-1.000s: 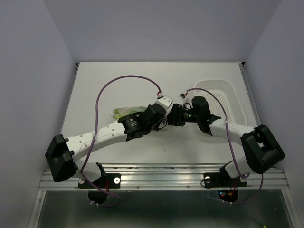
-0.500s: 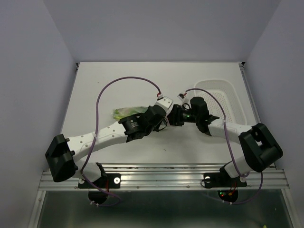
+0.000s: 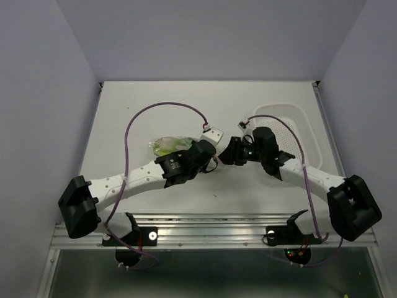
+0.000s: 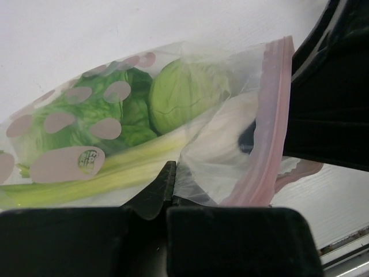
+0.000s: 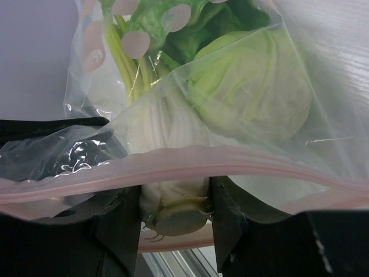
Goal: Open the zip-top bag and remove the fake food
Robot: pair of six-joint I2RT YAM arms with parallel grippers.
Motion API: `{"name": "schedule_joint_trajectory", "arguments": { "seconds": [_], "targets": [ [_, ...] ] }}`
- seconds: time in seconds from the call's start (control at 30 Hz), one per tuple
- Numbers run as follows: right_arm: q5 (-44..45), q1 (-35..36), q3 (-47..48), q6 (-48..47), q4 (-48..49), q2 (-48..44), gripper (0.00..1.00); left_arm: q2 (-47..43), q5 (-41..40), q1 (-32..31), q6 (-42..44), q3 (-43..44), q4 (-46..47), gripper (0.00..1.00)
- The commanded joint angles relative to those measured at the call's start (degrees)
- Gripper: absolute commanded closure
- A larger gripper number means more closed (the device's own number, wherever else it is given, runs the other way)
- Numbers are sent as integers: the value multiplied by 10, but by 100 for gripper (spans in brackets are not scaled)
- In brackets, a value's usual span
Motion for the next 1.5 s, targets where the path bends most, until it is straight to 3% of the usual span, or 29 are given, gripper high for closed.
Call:
{"name": "schedule_joint_trajectory", "arguments": {
  "seconds": [0.0,0.37,0.73,1.0,1.27,1.47],
  "targets": [
    [12,-14,31,-32,-39,-49,99,-29,-26,9,-4,-15,19,100],
    [-22,-45,75,-86,-139,-100,99,-39,-24,24,0,-18,17,100],
    [8,-67,132,-136,-239,-133,99,-42,-23,40,5,-16,17,100],
    [231,-84,213,-201,-372,-198,99,-42,-29,56,3,-20,19,100],
    [286,-84,283,-247,-428,-210,99,-22,-35,73,-1,-12,32,100],
    [278,-84,330,-256,-490,-228,99,19,-15,96,22,23,60,100]
  ]
}}
